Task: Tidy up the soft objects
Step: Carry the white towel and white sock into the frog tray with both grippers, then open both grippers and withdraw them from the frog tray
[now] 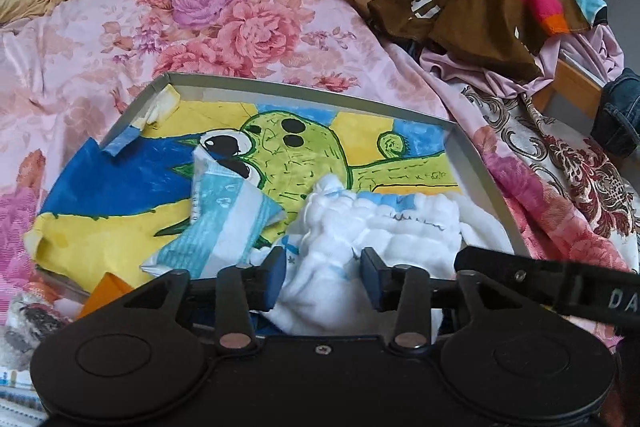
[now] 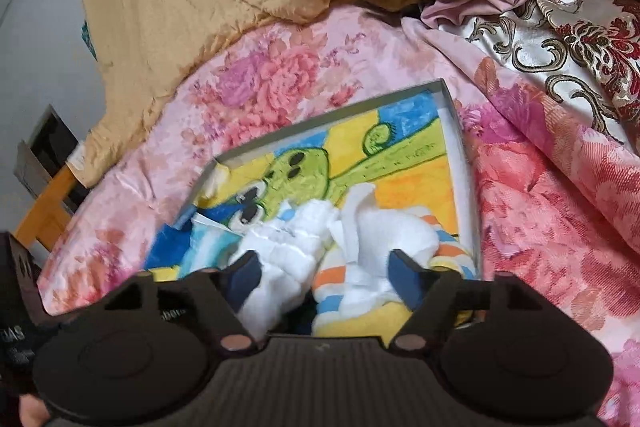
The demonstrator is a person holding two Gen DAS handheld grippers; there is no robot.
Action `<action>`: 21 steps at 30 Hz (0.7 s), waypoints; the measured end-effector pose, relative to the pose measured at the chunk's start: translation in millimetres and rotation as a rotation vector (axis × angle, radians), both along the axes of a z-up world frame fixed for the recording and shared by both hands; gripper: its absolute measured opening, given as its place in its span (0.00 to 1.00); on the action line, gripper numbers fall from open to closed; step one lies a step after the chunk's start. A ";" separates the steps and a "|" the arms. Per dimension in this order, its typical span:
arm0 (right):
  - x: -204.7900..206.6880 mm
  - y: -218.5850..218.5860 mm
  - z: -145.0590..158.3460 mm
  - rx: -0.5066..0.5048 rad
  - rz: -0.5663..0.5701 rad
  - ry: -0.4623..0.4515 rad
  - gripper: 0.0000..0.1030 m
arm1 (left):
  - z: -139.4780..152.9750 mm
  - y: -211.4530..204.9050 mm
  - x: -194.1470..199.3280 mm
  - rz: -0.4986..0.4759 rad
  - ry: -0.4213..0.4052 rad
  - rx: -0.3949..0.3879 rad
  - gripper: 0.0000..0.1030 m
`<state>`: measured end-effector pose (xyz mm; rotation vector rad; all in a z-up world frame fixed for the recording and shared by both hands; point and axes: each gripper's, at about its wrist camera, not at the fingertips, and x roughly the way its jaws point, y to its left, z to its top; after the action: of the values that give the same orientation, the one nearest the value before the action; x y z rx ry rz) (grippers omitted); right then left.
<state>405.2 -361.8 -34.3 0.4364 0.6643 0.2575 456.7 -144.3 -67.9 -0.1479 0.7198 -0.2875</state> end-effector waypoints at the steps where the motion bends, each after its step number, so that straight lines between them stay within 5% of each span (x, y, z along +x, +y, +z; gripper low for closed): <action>1: -2.0 1.0 2.9 0.004 0.001 -0.010 0.85 | 1.5 0.7 -1.3 0.002 -0.003 0.000 0.48; 8: -24.4 2.9 37.5 0.022 -0.006 -0.088 0.96 | 21.5 13.8 -17.2 0.015 -0.050 -0.035 0.79; 21: -80.1 -3.1 85.6 0.018 -0.021 -0.130 1.00 | 74.6 37.5 -70.7 0.045 -0.151 -0.039 0.97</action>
<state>325.1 -364.8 51.3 0.4398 0.5303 0.2700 386.0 -106.8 6.7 -0.1769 0.5603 -0.2663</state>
